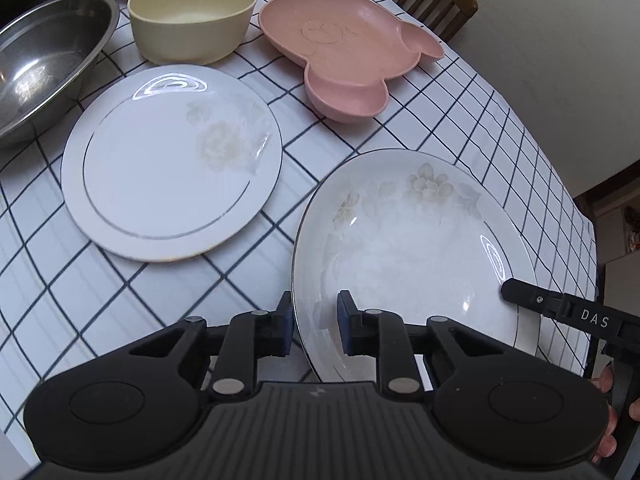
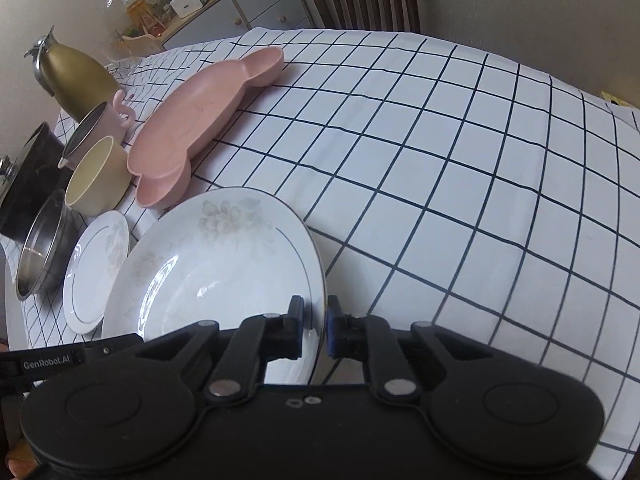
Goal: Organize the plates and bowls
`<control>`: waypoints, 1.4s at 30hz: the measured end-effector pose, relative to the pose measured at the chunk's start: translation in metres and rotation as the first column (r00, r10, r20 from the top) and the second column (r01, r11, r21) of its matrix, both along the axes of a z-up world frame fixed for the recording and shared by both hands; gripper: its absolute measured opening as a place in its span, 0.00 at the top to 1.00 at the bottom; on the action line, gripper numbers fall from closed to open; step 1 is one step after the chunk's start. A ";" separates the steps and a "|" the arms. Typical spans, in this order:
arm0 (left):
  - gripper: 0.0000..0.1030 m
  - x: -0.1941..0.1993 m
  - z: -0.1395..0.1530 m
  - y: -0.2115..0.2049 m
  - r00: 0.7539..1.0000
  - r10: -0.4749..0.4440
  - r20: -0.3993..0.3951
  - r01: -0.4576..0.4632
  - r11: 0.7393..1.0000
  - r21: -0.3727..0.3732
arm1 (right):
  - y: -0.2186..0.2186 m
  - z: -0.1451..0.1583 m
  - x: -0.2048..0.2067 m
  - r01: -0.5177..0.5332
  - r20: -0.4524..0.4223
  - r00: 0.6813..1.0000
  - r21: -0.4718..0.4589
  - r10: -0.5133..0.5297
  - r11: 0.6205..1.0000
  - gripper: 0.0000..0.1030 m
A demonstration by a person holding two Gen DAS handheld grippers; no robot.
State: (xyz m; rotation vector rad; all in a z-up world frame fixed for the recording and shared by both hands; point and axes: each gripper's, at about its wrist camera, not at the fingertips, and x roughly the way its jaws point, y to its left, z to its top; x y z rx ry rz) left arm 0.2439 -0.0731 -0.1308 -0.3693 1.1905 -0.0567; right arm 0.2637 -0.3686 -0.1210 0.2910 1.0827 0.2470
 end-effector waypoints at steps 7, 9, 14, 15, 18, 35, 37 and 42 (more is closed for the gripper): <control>0.79 -0.043 0.013 0.000 0.999 -0.044 0.013 0.044 0.999 -0.002 | -0.002 0.007 -0.041 -0.039 -0.011 0.999 0.010 0.039 0.999 0.89; 0.79 -0.058 0.015 0.001 0.998 -0.060 0.010 0.060 0.998 0.005 | -0.001 0.009 -0.056 -0.054 -0.016 0.998 0.018 0.054 0.998 0.89; 0.79 -0.096 0.020 0.005 0.997 -0.076 0.007 0.076 0.997 0.001 | 0.005 0.011 -0.097 -0.085 -0.042 0.995 0.030 0.087 0.996 0.90; 0.79 -0.104 0.020 0.006 0.996 -0.085 0.005 0.085 0.996 0.002 | 0.006 0.010 -0.104 -0.091 -0.048 0.995 0.033 0.092 0.995 0.89; 0.79 -0.123 0.018 0.008 0.996 -0.089 -0.012 0.089 0.996 0.003 | 0.009 0.010 -0.122 -0.113 -0.063 0.991 0.041 0.116 0.993 0.89; 0.80 -0.176 0.001 0.011 0.995 -0.085 -0.059 0.088 0.995 0.039 | 0.029 -0.002 -0.176 -0.195 -0.103 0.976 -0.004 0.193 0.981 0.89; 0.80 -0.177 0.000 0.010 0.995 -0.087 -0.056 0.089 0.995 0.046 | 0.030 -0.003 -0.177 -0.196 -0.103 0.976 -0.013 0.193 0.981 0.89; 0.80 -0.178 0.000 0.009 0.995 -0.096 -0.039 0.098 0.993 0.059 | 0.032 -0.004 -0.179 -0.191 -0.106 0.977 -0.031 0.187 0.981 0.87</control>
